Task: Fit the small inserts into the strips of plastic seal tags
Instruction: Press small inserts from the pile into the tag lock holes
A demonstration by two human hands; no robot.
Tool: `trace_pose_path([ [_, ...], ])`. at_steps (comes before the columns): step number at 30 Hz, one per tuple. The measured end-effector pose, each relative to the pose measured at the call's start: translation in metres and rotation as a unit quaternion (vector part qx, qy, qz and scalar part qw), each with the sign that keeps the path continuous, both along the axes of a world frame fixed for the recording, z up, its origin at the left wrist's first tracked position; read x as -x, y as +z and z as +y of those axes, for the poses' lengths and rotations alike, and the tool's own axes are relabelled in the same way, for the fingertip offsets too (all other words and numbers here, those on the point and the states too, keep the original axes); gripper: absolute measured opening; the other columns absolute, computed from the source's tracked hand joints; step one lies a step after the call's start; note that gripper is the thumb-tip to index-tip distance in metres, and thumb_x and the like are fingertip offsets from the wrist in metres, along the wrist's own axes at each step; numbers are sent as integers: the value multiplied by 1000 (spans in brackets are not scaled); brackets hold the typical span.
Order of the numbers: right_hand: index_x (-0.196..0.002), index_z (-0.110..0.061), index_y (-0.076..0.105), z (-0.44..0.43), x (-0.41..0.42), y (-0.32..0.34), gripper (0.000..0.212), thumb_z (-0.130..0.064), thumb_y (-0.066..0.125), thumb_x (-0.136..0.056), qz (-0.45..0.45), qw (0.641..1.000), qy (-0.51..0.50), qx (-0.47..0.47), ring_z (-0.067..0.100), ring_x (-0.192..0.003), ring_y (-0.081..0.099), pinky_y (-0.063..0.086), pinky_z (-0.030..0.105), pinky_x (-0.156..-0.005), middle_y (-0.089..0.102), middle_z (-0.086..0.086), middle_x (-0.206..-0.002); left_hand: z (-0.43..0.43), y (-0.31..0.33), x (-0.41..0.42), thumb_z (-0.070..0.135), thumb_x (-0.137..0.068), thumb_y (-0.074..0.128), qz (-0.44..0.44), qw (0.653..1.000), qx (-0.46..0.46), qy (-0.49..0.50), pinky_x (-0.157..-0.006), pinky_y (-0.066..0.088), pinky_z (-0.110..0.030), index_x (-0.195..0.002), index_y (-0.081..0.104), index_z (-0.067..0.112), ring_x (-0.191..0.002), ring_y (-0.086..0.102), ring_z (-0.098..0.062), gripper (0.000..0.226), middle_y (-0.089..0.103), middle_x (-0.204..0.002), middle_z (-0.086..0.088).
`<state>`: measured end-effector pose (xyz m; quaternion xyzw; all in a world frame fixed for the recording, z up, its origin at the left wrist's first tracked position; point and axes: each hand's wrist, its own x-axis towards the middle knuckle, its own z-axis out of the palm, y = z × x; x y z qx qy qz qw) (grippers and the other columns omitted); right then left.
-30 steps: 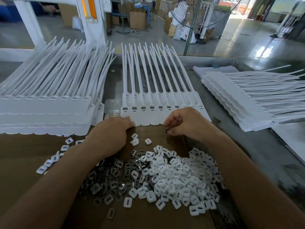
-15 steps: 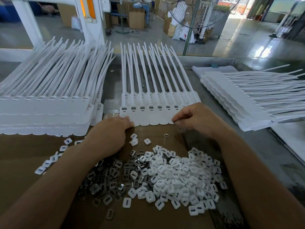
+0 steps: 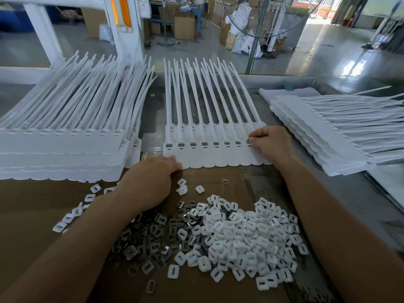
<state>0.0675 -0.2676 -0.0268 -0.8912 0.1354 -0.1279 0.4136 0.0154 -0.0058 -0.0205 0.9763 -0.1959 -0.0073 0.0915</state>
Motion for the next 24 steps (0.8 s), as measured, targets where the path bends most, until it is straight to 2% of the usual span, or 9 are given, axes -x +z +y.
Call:
trace_pose_path([
  [3, -80, -24, 69, -2, -1, -3, 8, -16, 69, -79, -2, 1000, -2, 20, 4, -76, 57, 42, 22, -72, 59, -16, -71, 2, -2, 1, 7, -91, 36, 1, 1000, -1, 0, -104, 30, -30, -136, 38, 32, -131, 32, -13, 51, 31, -146, 11],
  [6, -86, -23, 71, 0, 0, -5, 8, -18, 67, -81, -5, 999, -1, 43, 5, -79, 56, 41, 21, -74, 64, -10, -81, 3, -2, 1, 7, -91, 36, 0, 1000, 2, -1, -104, 30, -30, -135, 38, 32, -131, 33, -13, 51, 32, -146, 11],
  [9, -97, -17, 73, 2, 2, -7, 16, -19, 65, -83, -17, 997, 0, 77, 5, -82, 55, 40, 20, -76, 68, -6, -94, 1, -1, 1, 8, -91, 35, 1, 1000, 0, -3, -104, 31, -30, -135, 39, 32, -131, 34, -14, 50, 32, -146, 10],
  [13, -103, -14, 71, -1, 7, -6, 20, -13, 60, -87, -8, 997, 22, 77, 9, -94, 58, 42, 21, -86, 69, 1, -105, 1, 0, 0, 8, -92, 34, 2, 1000, -2, -4, -105, 29, -30, -136, 38, 31, -132, 32, -13, 50, 30, -147, 10],
  [20, -99, -13, 73, -1, 9, -6, 18, -13, 63, -85, -17, 996, -2, 88, 14, -98, 61, 45, 26, -90, 70, 3, -102, 2, 0, 2, 7, -92, 35, 10, 1000, -5, -3, -107, 27, -31, -137, 37, 31, -134, 29, -13, 50, 29, -147, 10],
  [24, -101, -12, 72, -1, 10, -5, 18, -12, 62, -86, -22, 996, 14, 82, 4, -88, 58, 43, 19, -84, 70, 3, -103, 2, -1, 1, 8, -92, 35, 7, 1000, -4, -2, -107, 27, -30, -137, 37, 31, -134, 29, -12, 50, 28, -147, 11],
])
